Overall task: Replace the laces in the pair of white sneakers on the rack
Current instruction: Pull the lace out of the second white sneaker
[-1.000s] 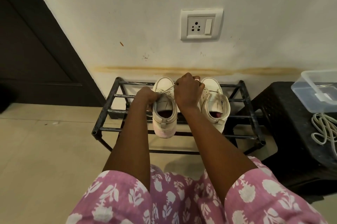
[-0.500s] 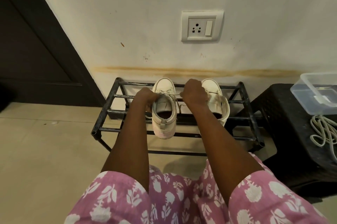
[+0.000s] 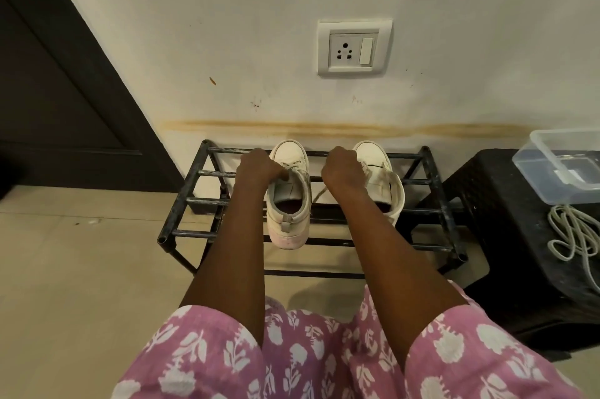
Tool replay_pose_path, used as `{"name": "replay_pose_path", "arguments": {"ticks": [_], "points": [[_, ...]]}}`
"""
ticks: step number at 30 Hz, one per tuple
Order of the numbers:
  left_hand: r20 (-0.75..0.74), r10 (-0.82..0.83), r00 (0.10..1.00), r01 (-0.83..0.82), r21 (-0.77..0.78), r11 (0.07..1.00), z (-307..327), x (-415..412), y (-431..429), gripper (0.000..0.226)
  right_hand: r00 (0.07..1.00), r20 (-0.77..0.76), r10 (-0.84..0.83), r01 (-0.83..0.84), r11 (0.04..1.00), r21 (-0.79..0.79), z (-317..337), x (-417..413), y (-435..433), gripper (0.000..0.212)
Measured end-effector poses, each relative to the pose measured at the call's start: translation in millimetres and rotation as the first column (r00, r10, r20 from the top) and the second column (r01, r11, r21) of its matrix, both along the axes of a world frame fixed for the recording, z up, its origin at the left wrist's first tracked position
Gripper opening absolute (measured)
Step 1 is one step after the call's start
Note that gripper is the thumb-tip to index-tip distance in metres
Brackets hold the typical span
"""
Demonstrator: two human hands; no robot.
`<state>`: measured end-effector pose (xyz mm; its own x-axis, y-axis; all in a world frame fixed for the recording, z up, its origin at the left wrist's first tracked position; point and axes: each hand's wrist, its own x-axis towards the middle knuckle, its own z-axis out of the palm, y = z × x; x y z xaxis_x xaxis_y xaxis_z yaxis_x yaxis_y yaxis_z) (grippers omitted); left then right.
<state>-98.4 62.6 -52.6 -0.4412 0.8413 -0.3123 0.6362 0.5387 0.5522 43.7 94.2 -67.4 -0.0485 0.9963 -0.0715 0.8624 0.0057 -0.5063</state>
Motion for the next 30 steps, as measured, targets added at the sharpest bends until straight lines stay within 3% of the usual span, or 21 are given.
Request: {"name": "replay_pose_path", "arguments": {"ticks": [6, 14, 18, 22, 26, 28, 30], "points": [[0.013, 0.030, 0.999, -0.030, 0.057, 0.998, -2.5, 1.4, 1.3, 0.039, 0.947, -0.198, 0.252, -0.234, 0.966, 0.109, 7.3, -27.8, -0.8, 0.023], [0.047, 0.022, 0.999, -0.024, 0.051, 0.998, -2.6, -6.2, 1.0, 0.035, 0.933, 0.023, 0.359, -0.360, 0.930, 0.080, -3.0, -48.8, -5.8, 0.026], [0.139, 0.050, 0.989, -0.057, 0.045, 0.997, -5.4, -8.2, 1.0, 0.035, 0.941, 0.121, 0.317, -0.337, 0.916, 0.218, -8.3, -49.1, -8.0, 0.020], [0.079, 0.053, 0.996, -0.056, 0.040, 0.998, -3.9, -6.0, 0.9, 0.034, 0.938, 0.156, 0.311, -0.343, 0.899, 0.271, -11.5, -51.2, -9.0, 0.020], [0.119, 0.072, 0.990, -0.077, 0.037, 0.996, -4.0, -4.9, 1.1, 0.037, 0.980, -0.003, 0.199, -0.193, 0.953, 0.234, -12.7, -50.9, -8.0, 0.019], [0.142, 0.076, 0.987, -0.083, 0.040, 0.996, -4.0, -5.0, 1.1, 0.041, 0.980, -0.193, 0.051, -0.024, 0.990, 0.137, -9.2, -50.3, -7.6, 0.022], [0.114, 0.062, 0.992, -0.068, 0.044, 0.997, -3.4, -5.3, 0.8, 0.040, 0.895, -0.418, -0.155, 0.160, 0.987, -0.022, -5.9, -47.1, -4.1, 0.020]]}}
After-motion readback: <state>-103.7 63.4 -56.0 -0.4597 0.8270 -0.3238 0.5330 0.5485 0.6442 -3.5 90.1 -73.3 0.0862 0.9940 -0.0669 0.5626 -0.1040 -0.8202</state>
